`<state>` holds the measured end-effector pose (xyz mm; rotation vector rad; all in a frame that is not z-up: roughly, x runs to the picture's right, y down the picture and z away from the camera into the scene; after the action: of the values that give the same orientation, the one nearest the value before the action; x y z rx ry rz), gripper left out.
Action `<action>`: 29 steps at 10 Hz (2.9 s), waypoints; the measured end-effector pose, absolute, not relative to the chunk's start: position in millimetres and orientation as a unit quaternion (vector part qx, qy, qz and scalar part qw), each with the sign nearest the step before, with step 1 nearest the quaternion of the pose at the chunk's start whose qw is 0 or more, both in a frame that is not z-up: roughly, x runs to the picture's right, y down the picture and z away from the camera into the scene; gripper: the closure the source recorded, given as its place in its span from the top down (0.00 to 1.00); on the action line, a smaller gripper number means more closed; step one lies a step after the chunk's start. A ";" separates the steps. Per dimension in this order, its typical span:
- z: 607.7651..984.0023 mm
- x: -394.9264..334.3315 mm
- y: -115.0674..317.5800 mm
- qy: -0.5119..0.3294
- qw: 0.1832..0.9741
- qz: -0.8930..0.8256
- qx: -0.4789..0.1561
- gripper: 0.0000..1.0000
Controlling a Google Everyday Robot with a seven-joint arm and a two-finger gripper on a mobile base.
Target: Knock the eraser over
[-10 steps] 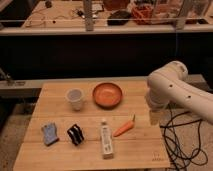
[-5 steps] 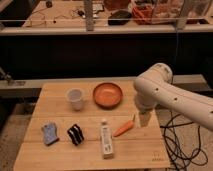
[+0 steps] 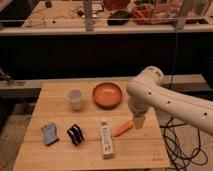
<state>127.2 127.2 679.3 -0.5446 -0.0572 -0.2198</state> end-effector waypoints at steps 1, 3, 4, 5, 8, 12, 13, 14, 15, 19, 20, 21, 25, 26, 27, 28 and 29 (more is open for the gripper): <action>679.5 122.7 129.5 -0.031 0.956 -0.114 -0.268 0.80; 680.4 112.9 134.2 -0.040 0.955 -0.127 -0.266 0.80; 681.1 106.4 136.1 -0.045 0.954 -0.135 -0.264 0.80; 681.4 98.6 140.5 -0.051 0.952 -0.144 -0.264 0.80; 684.1 80.7 150.5 -0.065 0.949 -0.164 -0.261 0.80; 687.9 60.2 161.4 -0.085 0.943 -0.186 -0.262 0.80; 688.9 56.9 163.8 -0.088 0.942 -0.190 -0.262 0.80; 690.3 53.0 166.2 -0.091 0.941 -0.194 -0.260 0.80; 691.9 46.5 169.5 -0.097 0.940 -0.201 -0.259 0.80; 697.4 33.9 174.5 -0.107 0.938 -0.212 -0.254 0.80; 698.5 31.7 176.1 -0.110 0.937 -0.214 -0.253 0.80; 700.0 27.1 178.3 -0.114 0.936 -0.218 -0.252 0.80; 701.7 18.2 180.6 -0.121 0.934 -0.224 -0.250 0.75; 702.2 16.4 181.5 -0.122 0.934 -0.226 -0.250 0.70; 702.5 14.6 182.5 -0.124 0.933 -0.227 -0.249 0.62; 702.8 13.2 183.3 -0.125 0.933 -0.229 -0.249 0.52; 703.2 10.4 184.1 -0.128 0.932 -0.231 -0.248 0.42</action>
<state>10.4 184.1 703.2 -0.5085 -0.2612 -0.4728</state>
